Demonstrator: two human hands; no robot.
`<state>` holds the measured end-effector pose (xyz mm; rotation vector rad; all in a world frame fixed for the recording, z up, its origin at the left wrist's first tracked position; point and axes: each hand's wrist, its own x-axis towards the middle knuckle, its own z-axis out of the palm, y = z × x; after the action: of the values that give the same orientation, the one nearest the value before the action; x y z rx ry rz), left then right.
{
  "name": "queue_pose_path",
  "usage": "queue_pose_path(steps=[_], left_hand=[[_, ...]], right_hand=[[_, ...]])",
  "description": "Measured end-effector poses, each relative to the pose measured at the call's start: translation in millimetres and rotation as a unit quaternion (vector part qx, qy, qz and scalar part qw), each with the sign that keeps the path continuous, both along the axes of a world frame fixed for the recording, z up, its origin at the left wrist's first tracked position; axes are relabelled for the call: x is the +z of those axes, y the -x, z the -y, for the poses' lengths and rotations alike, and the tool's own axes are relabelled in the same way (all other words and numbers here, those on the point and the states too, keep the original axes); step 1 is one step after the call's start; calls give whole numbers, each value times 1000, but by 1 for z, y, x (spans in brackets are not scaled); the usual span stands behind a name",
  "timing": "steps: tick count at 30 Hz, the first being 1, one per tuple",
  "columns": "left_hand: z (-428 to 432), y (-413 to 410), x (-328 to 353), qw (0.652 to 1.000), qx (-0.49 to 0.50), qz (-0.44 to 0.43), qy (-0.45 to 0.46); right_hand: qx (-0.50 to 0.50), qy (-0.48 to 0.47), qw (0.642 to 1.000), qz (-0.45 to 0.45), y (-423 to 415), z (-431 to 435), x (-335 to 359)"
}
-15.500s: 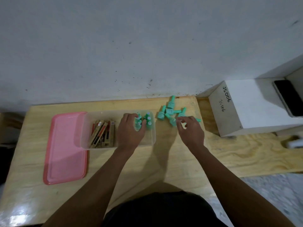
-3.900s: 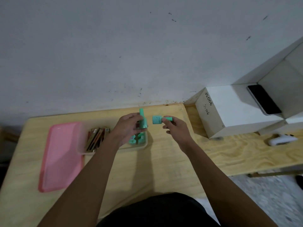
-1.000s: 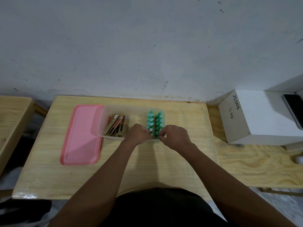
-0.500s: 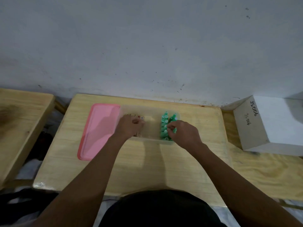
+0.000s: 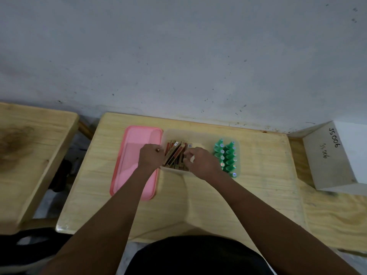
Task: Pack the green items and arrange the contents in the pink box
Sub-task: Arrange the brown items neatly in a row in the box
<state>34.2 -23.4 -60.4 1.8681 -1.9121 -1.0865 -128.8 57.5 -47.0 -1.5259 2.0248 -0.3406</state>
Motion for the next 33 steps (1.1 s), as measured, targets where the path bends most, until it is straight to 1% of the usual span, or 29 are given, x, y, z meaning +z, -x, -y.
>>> queue_pose_path(steps=[3,5,8,11,13,16,18,21,25,30,33], left_hand=[[3,-4,-4,1000,-7,-15,-15],[5,-7,-5,999,-6,-39,-33],[9,-11,-9,996,-6,-67,-64],[11,-13,-11,994,-6,-76,-78],[11,-13,-11,994,-6,-79,-82],[11,-13,-10,994,-8,-75,-82],[12,-13,-10,994,-13,-71,-85],[12,-14,-11,993,-13,-71,-89],[10,-13,-12,994,-9,-70,-81],[9,-11,-10,994,2,-80,-77],[9,-11,-11,994,1,-77,-72]], right_hand=[[44,-22,999,-22,-16,15,-12],[65,-36,996,-55,-21,22,-17],[57,-42,990,-120,-19,28,-21],[48,5,987,-154,-17,34,-25],[73,34,984,-157,-18,40,-29],[136,-3,976,-171,-20,53,-32],[161,-32,968,-188,-19,61,-32],[194,-48,956,-215,-15,69,-29],[222,-68,950,-210,-10,76,-27],[279,-70,939,-189,1,82,-26],[309,-90,926,-197,8,82,-25]])
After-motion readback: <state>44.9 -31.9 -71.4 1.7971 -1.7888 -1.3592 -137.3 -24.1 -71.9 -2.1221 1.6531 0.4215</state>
